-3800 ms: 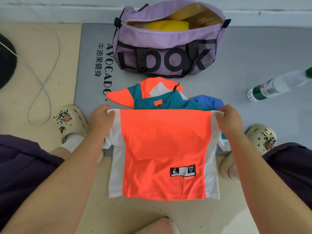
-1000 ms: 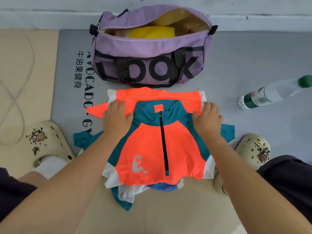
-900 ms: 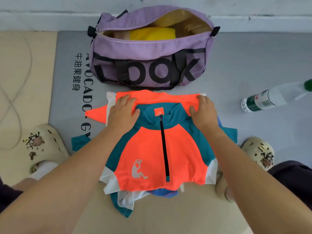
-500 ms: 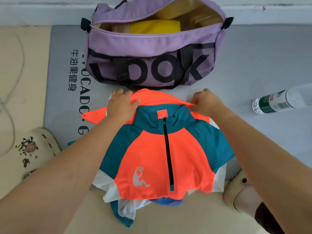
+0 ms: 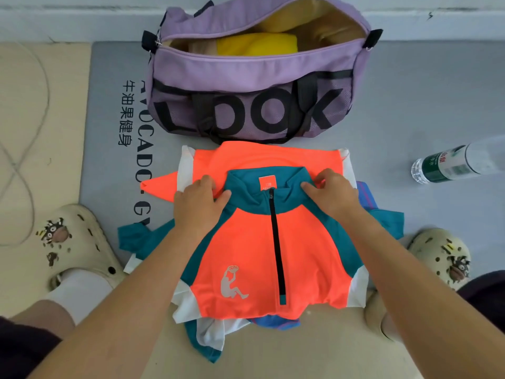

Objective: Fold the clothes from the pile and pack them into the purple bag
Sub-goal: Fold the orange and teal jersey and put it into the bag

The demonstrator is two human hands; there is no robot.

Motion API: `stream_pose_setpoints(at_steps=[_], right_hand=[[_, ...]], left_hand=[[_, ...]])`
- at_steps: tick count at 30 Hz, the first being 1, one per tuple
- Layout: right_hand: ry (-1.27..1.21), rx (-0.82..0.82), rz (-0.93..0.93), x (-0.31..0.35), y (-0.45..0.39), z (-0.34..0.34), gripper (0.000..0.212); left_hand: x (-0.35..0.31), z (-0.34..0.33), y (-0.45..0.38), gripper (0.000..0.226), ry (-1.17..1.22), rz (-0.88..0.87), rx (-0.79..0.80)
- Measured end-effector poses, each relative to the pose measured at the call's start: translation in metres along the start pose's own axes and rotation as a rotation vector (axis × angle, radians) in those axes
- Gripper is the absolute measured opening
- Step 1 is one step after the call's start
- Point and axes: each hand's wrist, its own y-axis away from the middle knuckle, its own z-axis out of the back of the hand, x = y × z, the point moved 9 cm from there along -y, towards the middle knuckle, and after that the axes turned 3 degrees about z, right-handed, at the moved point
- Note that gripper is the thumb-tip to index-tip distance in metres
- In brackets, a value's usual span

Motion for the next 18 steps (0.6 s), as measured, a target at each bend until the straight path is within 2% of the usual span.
stream_pose_setpoints(at_steps=[3, 5, 9, 11, 13, 15, 17, 18], right_hand=[[0.105, -0.009, -0.047, -0.008, 0.005, 0.002, 0.043], [0.074, 0.015, -0.02, -0.007, 0.006, 0.006, 0.033], [-0.308, 0.037, 0.13, 0.005, 0.01, 0.018, 0.026], [-0.472, -0.042, 0.155, 0.005, 0.012, 0.027, 0.025], [-0.537, -0.131, 0.143, 0.001, 0.01, 0.032, 0.023], [-0.443, -0.128, 0.114, -0.003, 0.003, 0.027, 0.018], [-0.232, -0.029, 0.097, -0.006, -0.005, 0.017, 0.012], [-0.192, 0.0, 0.094, -0.009, -0.009, 0.014, 0.011]], left_hand=[[0.017, -0.006, 0.004, 0.038, -0.009, 0.107, 0.089], [0.013, -0.006, 0.003, 0.03, 0.064, 0.044, 0.128], [0.008, 0.009, 0.002, 0.029, 0.452, -0.012, 0.089], [0.012, 0.023, 0.0, 0.028, 0.51, -0.016, -0.027], [0.013, 0.028, -0.003, 0.027, 0.491, -0.011, -0.06], [0.014, 0.019, -0.012, 0.029, 0.42, 0.021, 0.044], [0.015, 0.01, -0.019, 0.029, 0.303, 0.021, 0.161], [0.015, 0.011, -0.022, 0.027, 0.276, -0.003, 0.158]])
